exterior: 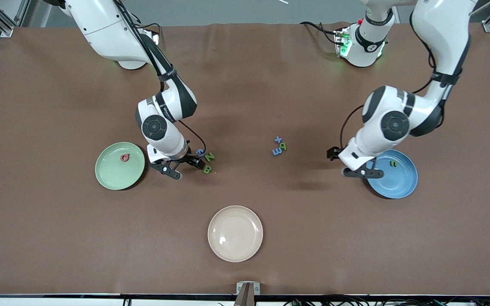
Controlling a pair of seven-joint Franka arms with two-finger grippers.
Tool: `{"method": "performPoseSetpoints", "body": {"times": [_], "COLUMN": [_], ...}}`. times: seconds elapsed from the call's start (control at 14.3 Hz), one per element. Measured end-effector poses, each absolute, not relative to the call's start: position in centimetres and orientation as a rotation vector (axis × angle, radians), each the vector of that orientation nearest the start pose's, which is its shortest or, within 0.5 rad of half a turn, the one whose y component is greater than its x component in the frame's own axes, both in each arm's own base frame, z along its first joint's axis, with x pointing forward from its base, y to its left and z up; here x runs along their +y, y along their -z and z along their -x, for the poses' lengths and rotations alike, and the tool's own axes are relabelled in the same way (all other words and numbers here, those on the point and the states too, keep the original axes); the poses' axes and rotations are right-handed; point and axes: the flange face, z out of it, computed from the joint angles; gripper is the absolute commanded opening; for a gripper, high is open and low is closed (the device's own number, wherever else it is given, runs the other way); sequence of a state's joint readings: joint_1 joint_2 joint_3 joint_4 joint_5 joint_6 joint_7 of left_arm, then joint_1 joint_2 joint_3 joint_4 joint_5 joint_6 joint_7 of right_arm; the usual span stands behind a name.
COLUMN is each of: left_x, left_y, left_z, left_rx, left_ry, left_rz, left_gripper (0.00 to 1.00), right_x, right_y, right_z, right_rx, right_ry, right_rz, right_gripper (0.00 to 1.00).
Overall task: Sort upper and lower case letters into plates
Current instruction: 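Reach the right gripper to the blue G while the left gripper returns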
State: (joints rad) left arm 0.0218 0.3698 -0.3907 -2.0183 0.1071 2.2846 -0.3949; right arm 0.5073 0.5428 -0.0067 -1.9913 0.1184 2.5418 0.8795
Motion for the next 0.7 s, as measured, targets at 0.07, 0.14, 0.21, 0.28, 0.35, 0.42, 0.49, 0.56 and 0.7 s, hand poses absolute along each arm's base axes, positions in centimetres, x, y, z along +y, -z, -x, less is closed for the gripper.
{"method": "performPoseSetpoints", "body": {"times": [0.07,0.14,0.21,0.28,0.35,0.42,0.49,0.56,0.7], "left_x": [-21.9,-22.9,-23.6,-24.2,-24.9,-25.9,-27.2,-28.7,-31.4], "left_y": [-27.2,-27.0,-27.0,-27.0,-27.1,-27.0,-26.8,-26.6,-26.0], "left_z": [-55.1,-54.8,-54.5,-54.2,-53.8,-53.3,-52.6,-51.8,-50.2], "left_rx": [0.019,-0.005,-0.033,-0.064,-0.102,-0.141,-0.181,-0.22,-0.291], "left_ry": [-0.148,-0.153,-0.156,-0.162,-0.171,-0.179,-0.186,-0.192,-0.208], "left_rz": [3.166,3.165,3.164,3.162,3.158,3.153,3.146,3.138,3.122], "left_gripper": [1.0,1.0,1.0,1.0,1.0,1.0,1.0,1.0,1.0], "right_x": [29.1,29.1,29.3,29.7,30.3,30.9,31.4,31.7,31.8], "right_y": [-18.1,-17.7,-17.4,-17.3,-17.2,-17.2,-17.0,-16.9,-16.5], "right_z": [-53.3,-52.9,-52.6,-52.2,-51.8,-51.4,-50.9,-50.5,-50.0], "right_rx": [0.726,0.726,0.73,0.732,0.736,0.743,0.746,0.748,0.749], "right_ry": [-0.055,-0.061,-0.068,-0.073,-0.075,-0.078,-0.082,-0.087,-0.096], "right_rz": [3.003,3.007,3.011,3.013,3.014,3.014,3.017,3.021,3.027], "right_gripper": [1.0,1.0,1.0,1.0,1.0,1.0,1.0,1.0,1.0]}}
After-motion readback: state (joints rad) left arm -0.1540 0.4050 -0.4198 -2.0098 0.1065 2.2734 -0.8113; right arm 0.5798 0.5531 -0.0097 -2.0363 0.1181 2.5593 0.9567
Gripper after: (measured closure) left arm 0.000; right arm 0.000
